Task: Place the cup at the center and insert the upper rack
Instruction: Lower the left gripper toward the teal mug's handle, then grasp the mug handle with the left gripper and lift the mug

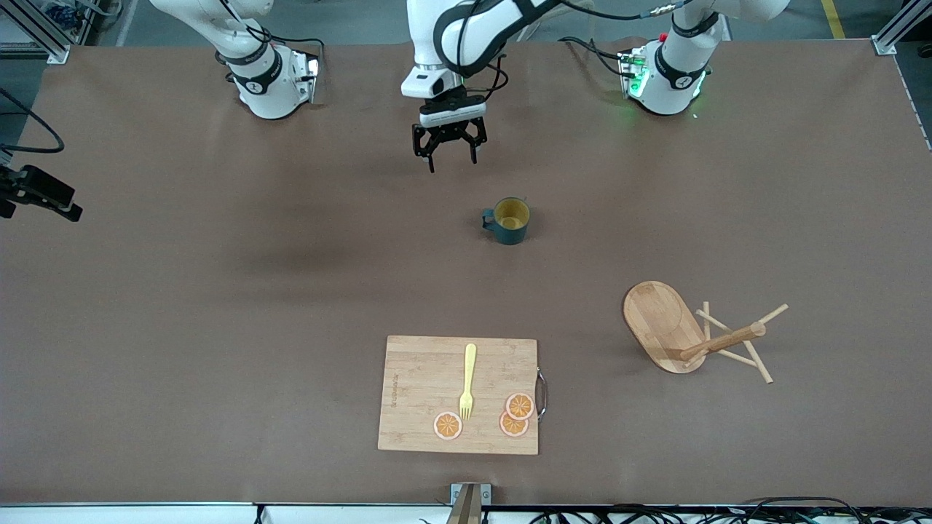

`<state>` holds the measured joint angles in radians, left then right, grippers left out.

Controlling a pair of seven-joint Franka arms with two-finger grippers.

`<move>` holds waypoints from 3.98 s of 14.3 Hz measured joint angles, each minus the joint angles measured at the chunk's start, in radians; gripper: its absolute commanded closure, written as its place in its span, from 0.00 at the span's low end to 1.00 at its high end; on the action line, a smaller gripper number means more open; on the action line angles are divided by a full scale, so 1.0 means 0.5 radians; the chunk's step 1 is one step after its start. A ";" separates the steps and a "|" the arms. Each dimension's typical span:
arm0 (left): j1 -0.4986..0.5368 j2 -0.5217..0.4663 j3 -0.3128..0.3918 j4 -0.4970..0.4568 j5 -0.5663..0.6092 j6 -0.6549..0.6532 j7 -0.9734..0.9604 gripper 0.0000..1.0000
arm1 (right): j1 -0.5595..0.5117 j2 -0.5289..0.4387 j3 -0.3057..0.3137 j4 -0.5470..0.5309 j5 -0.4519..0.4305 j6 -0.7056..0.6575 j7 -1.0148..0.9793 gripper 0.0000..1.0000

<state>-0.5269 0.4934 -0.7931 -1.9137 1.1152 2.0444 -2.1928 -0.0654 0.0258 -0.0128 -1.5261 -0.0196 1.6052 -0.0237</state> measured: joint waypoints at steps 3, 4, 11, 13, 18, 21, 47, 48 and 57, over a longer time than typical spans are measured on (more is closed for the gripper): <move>-0.007 0.113 0.004 -0.002 0.245 -0.103 -0.134 0.00 | 0.002 -0.083 0.000 -0.162 -0.002 0.129 0.000 0.00; -0.007 0.144 0.005 -0.002 0.291 -0.133 -0.156 0.00 | 0.002 -0.115 0.000 -0.226 -0.002 0.176 0.000 0.00; -0.152 0.278 0.049 0.001 0.335 -0.333 -0.208 0.00 | 0.002 -0.181 -0.003 -0.306 -0.002 0.197 -0.004 0.00; -0.220 0.293 0.098 -0.004 0.403 -0.339 -0.296 0.00 | 0.003 -0.181 -0.003 -0.306 -0.002 0.197 -0.006 0.00; -0.281 0.310 0.133 -0.043 0.575 -0.353 -0.405 0.00 | 0.003 -0.182 -0.008 -0.306 -0.002 0.198 -0.115 0.00; -0.285 0.312 0.134 -0.161 0.717 -0.372 -0.472 0.00 | 0.002 -0.182 -0.021 -0.306 -0.002 0.196 -0.161 0.00; -0.699 0.539 0.624 -0.140 1.258 -0.453 -0.703 0.01 | 0.004 -0.189 -0.023 -0.239 -0.002 0.162 -0.138 0.00; -0.699 0.544 0.632 -0.135 1.259 -0.453 -0.703 0.01 | 0.004 -0.189 -0.023 -0.239 -0.002 0.162 -0.137 0.00; -0.712 0.581 0.678 -0.101 1.306 -0.455 -0.703 0.06 | 0.004 -0.189 -0.023 -0.239 -0.002 0.143 -0.081 0.00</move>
<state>-0.8828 0.7838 -0.4543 -1.9644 1.7684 1.8170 -2.5441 -0.0636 -0.0685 -0.0244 -1.6455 -0.0204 1.6767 -0.0643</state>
